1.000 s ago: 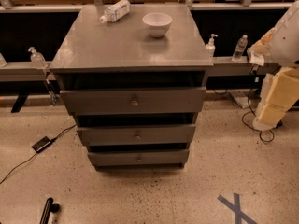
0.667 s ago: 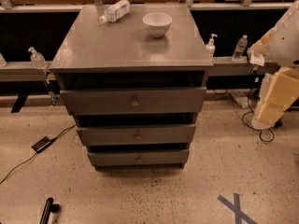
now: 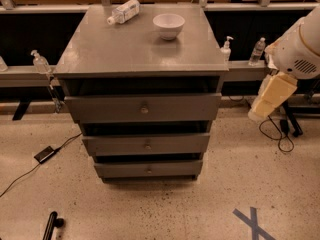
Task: Open top drawer
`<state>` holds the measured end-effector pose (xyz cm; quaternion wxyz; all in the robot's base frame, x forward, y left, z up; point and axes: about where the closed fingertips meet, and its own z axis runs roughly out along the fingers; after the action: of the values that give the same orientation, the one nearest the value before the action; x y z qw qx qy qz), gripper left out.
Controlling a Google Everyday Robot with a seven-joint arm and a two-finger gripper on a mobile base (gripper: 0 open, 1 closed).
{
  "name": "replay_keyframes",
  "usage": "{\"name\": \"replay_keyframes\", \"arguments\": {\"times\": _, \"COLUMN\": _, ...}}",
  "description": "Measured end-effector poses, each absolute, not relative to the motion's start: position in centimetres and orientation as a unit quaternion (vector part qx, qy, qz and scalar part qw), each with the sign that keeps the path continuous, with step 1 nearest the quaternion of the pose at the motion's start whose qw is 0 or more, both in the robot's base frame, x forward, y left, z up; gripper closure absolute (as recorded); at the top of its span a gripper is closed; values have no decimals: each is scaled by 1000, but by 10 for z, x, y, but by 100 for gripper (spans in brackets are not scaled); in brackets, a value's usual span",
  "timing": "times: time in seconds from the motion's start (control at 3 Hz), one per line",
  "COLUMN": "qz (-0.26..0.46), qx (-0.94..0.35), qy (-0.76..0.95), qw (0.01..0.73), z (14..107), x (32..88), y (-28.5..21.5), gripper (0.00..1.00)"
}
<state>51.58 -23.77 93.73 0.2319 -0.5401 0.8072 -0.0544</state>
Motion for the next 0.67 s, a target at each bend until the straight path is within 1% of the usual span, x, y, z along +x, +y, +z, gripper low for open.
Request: {"name": "replay_keyframes", "arguments": {"times": 0.67, "qz": -60, "qx": -539, "qy": 804, "qw": 245, "z": 942, "x": 520, "y": -234, "gripper": 0}}
